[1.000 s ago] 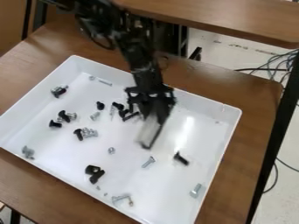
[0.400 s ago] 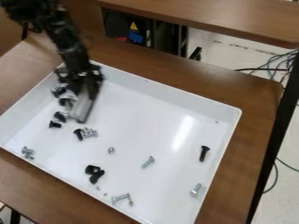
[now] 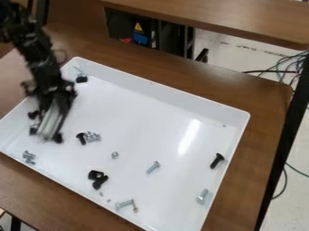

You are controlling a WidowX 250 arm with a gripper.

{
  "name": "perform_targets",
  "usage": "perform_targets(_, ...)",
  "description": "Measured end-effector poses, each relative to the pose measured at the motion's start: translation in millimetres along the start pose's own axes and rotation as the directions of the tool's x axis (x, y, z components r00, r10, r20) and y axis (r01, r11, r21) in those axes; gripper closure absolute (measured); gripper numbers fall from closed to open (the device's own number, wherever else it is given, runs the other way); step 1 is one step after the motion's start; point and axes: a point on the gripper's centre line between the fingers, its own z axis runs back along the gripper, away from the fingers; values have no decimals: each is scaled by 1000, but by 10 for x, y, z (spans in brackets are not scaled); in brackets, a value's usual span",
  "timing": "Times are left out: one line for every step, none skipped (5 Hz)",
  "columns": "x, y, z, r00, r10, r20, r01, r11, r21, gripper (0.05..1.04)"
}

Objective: Sweep into pile

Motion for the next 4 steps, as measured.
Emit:
perform_targets(-115, -353, 128, 997, -63, 38, 64, 998, -9, 734)
perform_targets(-286, -921, 260, 983, -169, 73, 169, 986, 1, 734)
perform_targets(-488, -1332, 295, 961, -261, 95, 259, 965, 36, 734)
perform_targets(-769, -1798, 223, 925, -367, 97, 368, 930, -1, 734)
